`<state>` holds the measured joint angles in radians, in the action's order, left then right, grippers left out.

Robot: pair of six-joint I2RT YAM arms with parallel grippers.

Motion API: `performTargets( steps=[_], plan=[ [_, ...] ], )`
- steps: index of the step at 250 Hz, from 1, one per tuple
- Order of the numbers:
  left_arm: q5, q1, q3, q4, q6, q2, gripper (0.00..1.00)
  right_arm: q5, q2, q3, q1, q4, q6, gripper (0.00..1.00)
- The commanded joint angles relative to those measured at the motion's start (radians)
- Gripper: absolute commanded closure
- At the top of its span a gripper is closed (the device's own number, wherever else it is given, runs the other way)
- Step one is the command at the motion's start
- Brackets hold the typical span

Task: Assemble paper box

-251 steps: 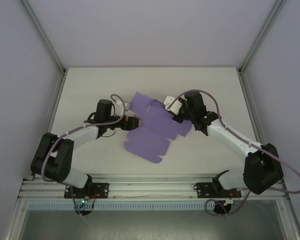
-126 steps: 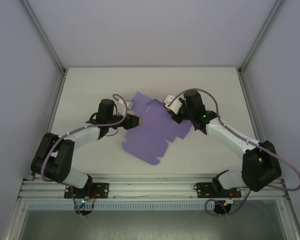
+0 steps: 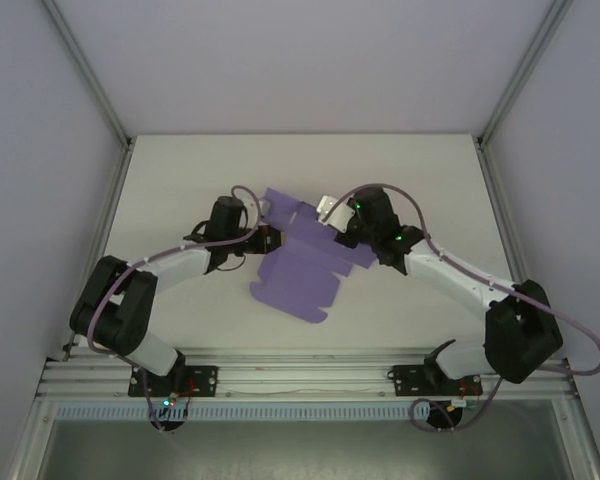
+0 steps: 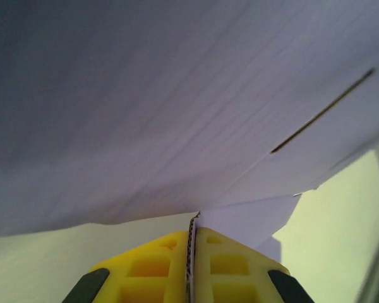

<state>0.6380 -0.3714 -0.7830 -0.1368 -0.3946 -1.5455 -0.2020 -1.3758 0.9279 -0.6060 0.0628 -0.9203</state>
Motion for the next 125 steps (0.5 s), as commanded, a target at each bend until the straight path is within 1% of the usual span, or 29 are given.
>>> performTargets(
  steps=[1,22,46,61,71,84,101,116,125],
  plan=[
    [-0.194,-0.073,-0.064,0.092,0.067,0.007,0.96,0.035,-0.023,0.014,-0.050,0.012,-0.025,1.00],
    [-0.239,-0.094,-0.070,0.133,0.129,0.011,0.89,0.069,-0.023,-0.007,-0.052,-0.010,-0.045,1.00],
    [-0.298,-0.093,-0.082,0.187,0.143,0.013,0.88,0.119,-0.025,-0.013,-0.050,-0.017,-0.064,1.00],
    [-0.309,-0.094,-0.082,0.205,0.149,0.022,0.80,0.133,-0.026,-0.014,-0.048,-0.008,-0.069,1.00],
    [-0.328,-0.094,-0.076,0.210,0.148,0.030,0.74,0.138,-0.025,-0.018,-0.046,-0.009,-0.071,1.00],
    [-0.362,-0.093,-0.066,0.216,0.148,0.047,0.57,0.134,-0.023,-0.023,-0.042,-0.009,-0.071,1.00],
    [-0.431,-0.091,-0.038,0.202,0.139,0.079,0.48,0.124,-0.016,-0.035,-0.039,-0.025,-0.064,1.00],
    [-0.493,-0.080,-0.014,0.200,0.128,0.112,0.32,0.096,-0.003,-0.044,-0.030,-0.033,-0.055,1.00],
    [-0.509,-0.062,-0.003,0.205,0.119,0.132,0.26,0.081,0.003,-0.047,-0.025,-0.038,-0.051,1.00]
  ],
)
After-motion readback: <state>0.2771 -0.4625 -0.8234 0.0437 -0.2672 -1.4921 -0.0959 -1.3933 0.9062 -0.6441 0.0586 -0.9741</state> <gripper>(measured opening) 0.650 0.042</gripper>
